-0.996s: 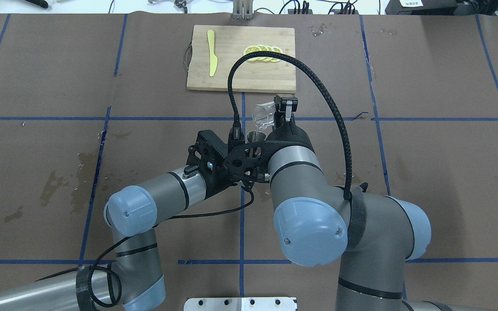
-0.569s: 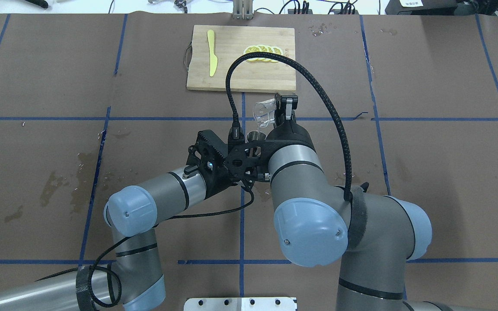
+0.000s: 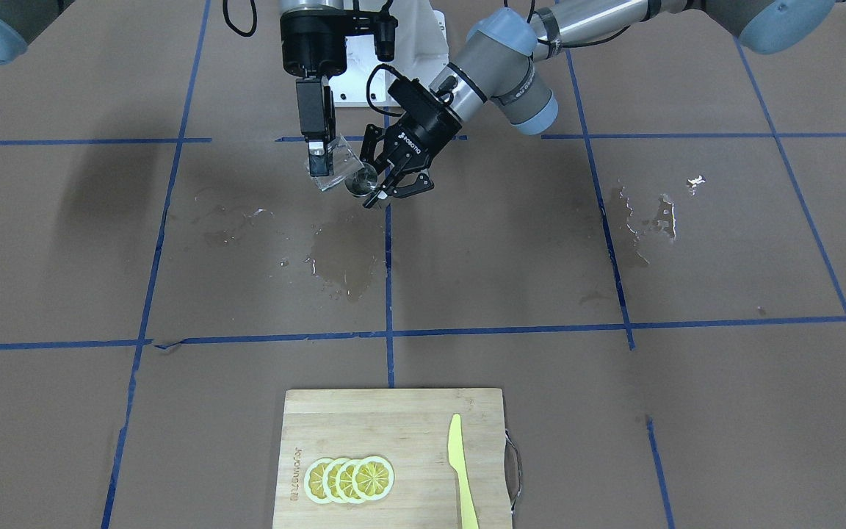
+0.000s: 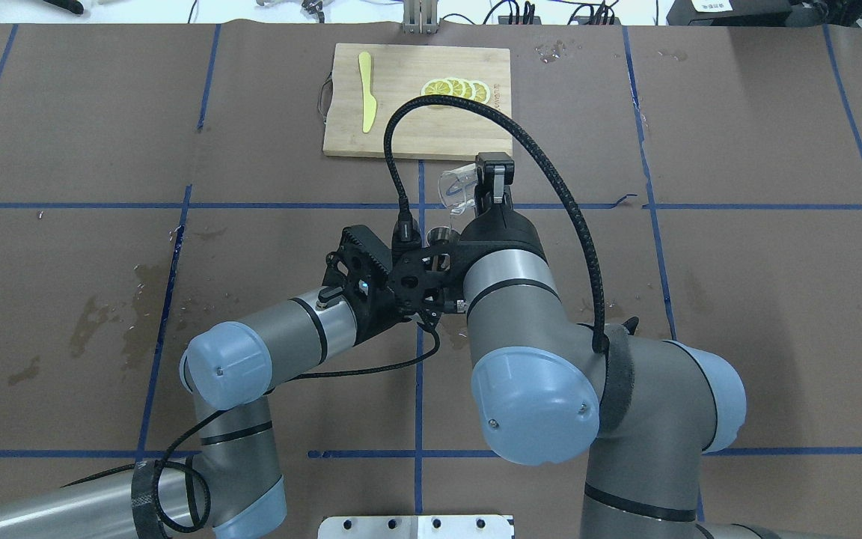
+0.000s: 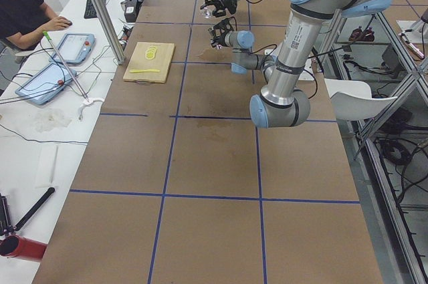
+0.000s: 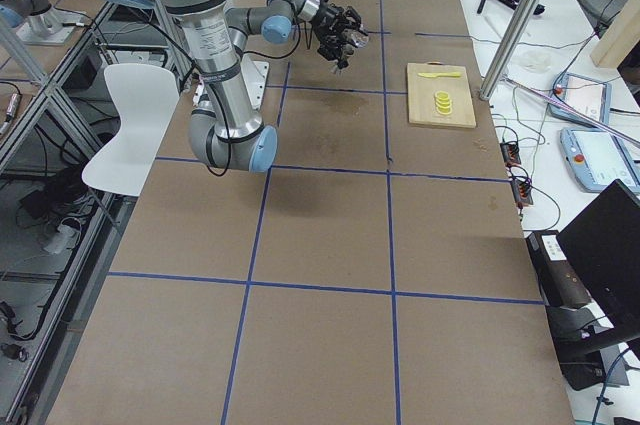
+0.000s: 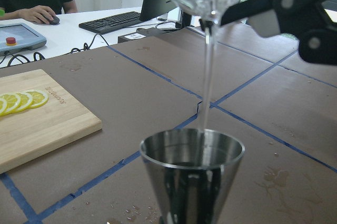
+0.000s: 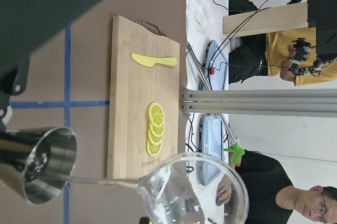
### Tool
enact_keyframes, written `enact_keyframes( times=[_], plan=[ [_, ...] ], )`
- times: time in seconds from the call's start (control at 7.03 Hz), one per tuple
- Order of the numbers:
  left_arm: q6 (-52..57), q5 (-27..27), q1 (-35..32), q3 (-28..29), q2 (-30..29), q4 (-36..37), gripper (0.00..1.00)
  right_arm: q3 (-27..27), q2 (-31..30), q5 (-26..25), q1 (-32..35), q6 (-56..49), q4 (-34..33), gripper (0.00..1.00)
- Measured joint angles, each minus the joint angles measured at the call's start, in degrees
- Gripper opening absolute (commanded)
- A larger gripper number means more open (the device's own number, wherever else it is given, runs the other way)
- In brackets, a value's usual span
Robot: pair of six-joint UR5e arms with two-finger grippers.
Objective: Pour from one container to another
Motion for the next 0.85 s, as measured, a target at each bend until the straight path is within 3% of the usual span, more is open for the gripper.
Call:
enact_keyframes(
  times=[0.43,0.85],
  plan=[
    [0.0,0.0,0.0,0.0,0.0,-0.01,0.0,-0.13,0.46,-4.23,-1.51,-2.82,-2.48,0.0],
    [0.0,0.0,-0.05,0.0,0.0,-0.08,0.0,-0.05,1.14,-5.29,-1.83,-3.87,-3.03,0.0]
  ],
)
